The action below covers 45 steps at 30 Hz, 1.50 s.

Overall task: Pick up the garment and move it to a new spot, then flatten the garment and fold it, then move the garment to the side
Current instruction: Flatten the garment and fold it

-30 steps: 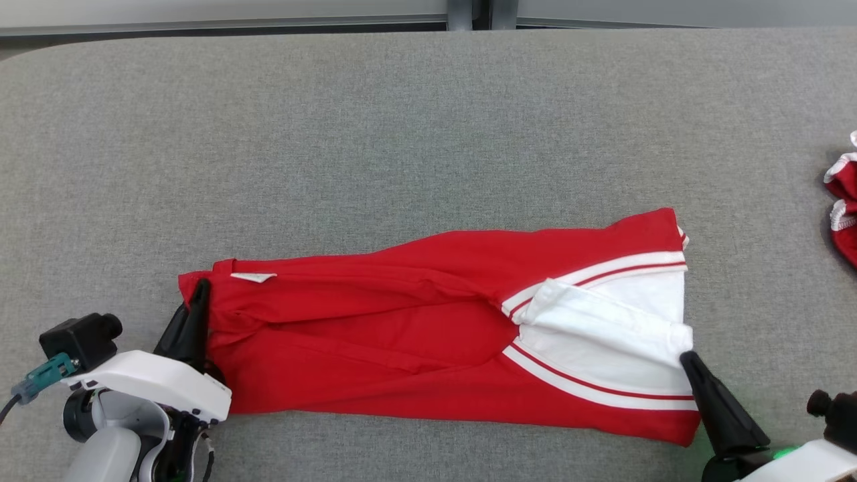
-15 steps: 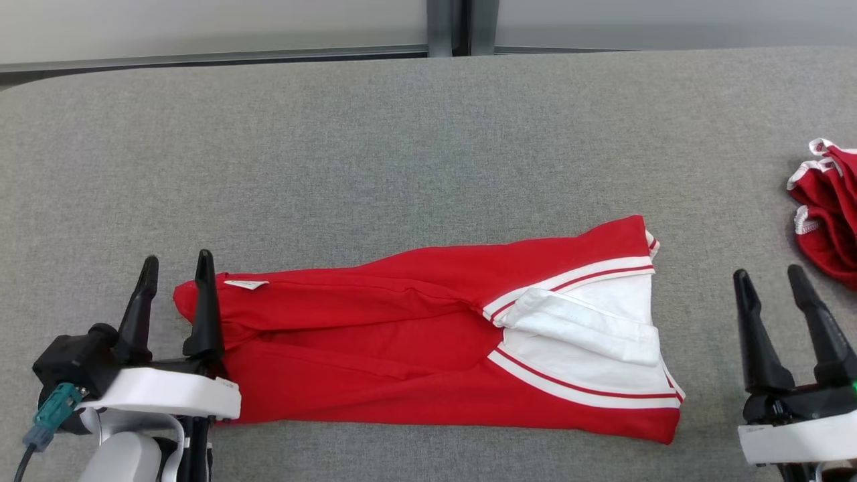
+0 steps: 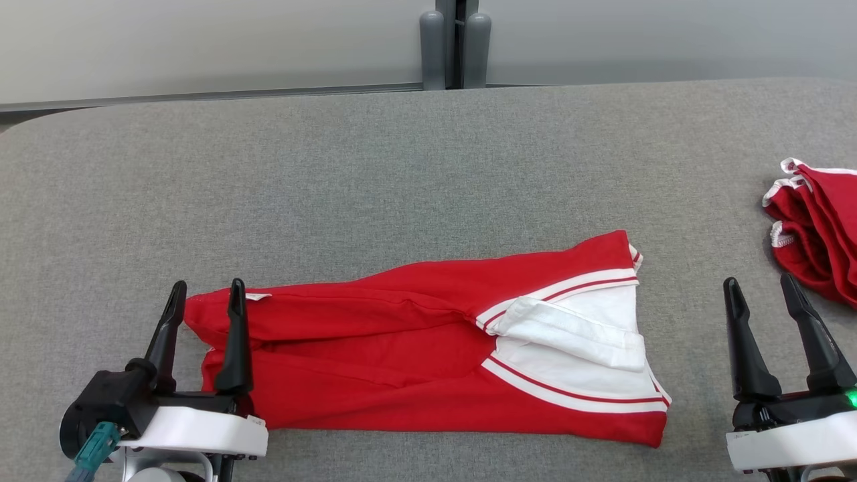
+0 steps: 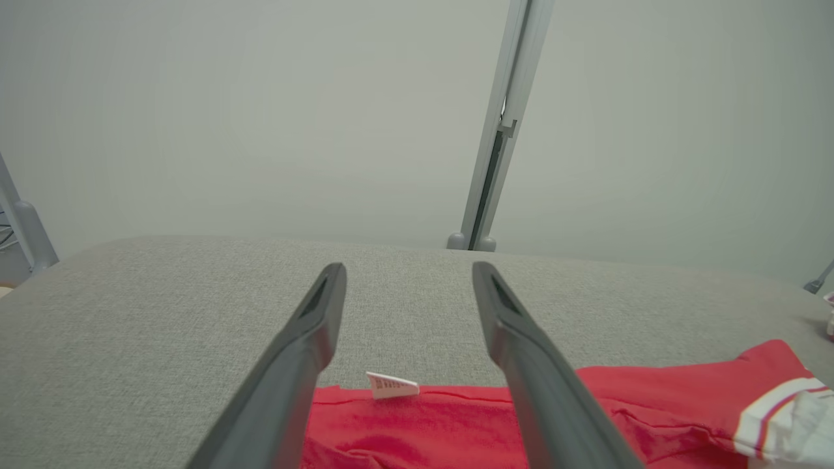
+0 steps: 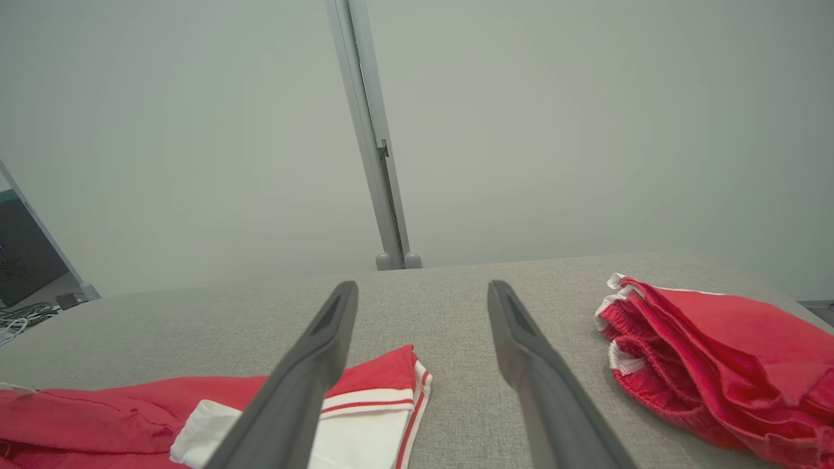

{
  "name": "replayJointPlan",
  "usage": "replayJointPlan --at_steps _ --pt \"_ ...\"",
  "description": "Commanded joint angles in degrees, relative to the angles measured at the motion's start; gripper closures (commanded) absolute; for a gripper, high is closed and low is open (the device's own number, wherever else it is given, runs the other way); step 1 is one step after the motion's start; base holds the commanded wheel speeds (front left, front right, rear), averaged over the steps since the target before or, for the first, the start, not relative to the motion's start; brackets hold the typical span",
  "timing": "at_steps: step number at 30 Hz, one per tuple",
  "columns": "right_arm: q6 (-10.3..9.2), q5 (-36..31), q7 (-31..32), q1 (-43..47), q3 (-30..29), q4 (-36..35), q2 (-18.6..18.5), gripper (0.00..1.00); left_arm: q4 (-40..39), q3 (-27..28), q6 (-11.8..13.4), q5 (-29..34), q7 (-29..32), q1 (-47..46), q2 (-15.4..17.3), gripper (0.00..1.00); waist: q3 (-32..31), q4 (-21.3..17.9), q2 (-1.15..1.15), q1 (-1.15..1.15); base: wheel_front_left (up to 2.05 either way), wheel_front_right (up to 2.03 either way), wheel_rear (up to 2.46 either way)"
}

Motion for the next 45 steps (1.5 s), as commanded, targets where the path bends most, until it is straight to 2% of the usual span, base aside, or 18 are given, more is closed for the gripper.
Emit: replayJointPlan --at_steps 1,11,15,24,27,32,33,34,35,40,45 --pt "-0.01 -0.2 0.0 0.4 0.0 -0.1 0.1 0.0 0.0 0.2 0.0 0.3 -0.2 0.2 0.2 0.0 0.1 0.0 0.0 0.0 0.0 0.0 0.0" --pt "-0.01 0.4 0.1 -0.6 0.2 1.0 -0.4 0.0 0.3 0.1 -0.2 0.2 -0.2 -0.4 0.2 0.0 1.2 -0.2 0.0 0.0 0.0 0.0 0.0" --pt "-0.01 0.5 0.7 -1.2 0.7 3.6 -0.8 0.0 0.3 -0.3 -0.3 0.4 -0.2 -1.5 -0.1 0.0 2.0 0.6 0.0 0.0 0.0 0.0 0.0" --pt "-0.01 0.9 1.2 -5.7 5.9 15.2 -1.9 0.0 1.0 -1.8 -1.1 1.2 -0.2 -5.7 -1.6 0.0 6.4 3.3 0.0 0.0 0.0 0.0 0.0" --pt "-0.01 1.0 1.5 -7.2 7.9 21.5 -1.2 0.0 1.8 -1.9 -1.9 1.7 -0.2 -7.4 -2.4 0.0 7.5 4.2 0.0 0.0 0.0 0.0 0.0" --pt "-0.01 1.5 3.6 -7.1 9.9 25.9 -0.1 0.0 2.2 -1.2 -2.5 2.3 -0.2 -8.3 -2.9 0.0 8.1 4.4 0.0 0.0 0.0 0.0 0.0" --pt "0.0 1.8 4.6 -6.8 10.4 26.7 0.4 0.65 2.3 -0.8 -2.7 2.6 -0.2 -8.5 -3.2 0.0 8.3 4.2 0.0 0.0 0.0 0.0 0.0" --pt "0.0 1.8 4.6 -6.8 10.4 26.7 0.4 0.65 2.3 -0.8 -2.7 2.6 -0.2 -8.5 -3.2 0.0 8.3 4.2 0.0 0.0 0.0 0.0 0.0" --pt "0.0 1.8 5.0 -6.7 10.6 26.6 0.5 1.0 2.4 -0.5 -2.9 2.8 -0.2 -8.5 -3.3 0.0 8.3 4.1 0.0 0.0 0.0 0.0 0.0" --pt "-0.07 1.5 5.7 -6.3 8.7 22.9 -0.1 1.0 2.5 0.7 -3.5 3.3 -0.2 -8.0 -3.8 0.0 8.2 3.5 0.0 0.0 0.0 0.0 0.0" --pt "-0.08 0.8 6.3 -5.2 3.9 17.3 -2.7 1.0 2.6 1.8 -4.1 3.8 -0.2 -7.7 -4.2 0.0 8.0 3.0 0.0 0.0 0.0 0.0 0.0"
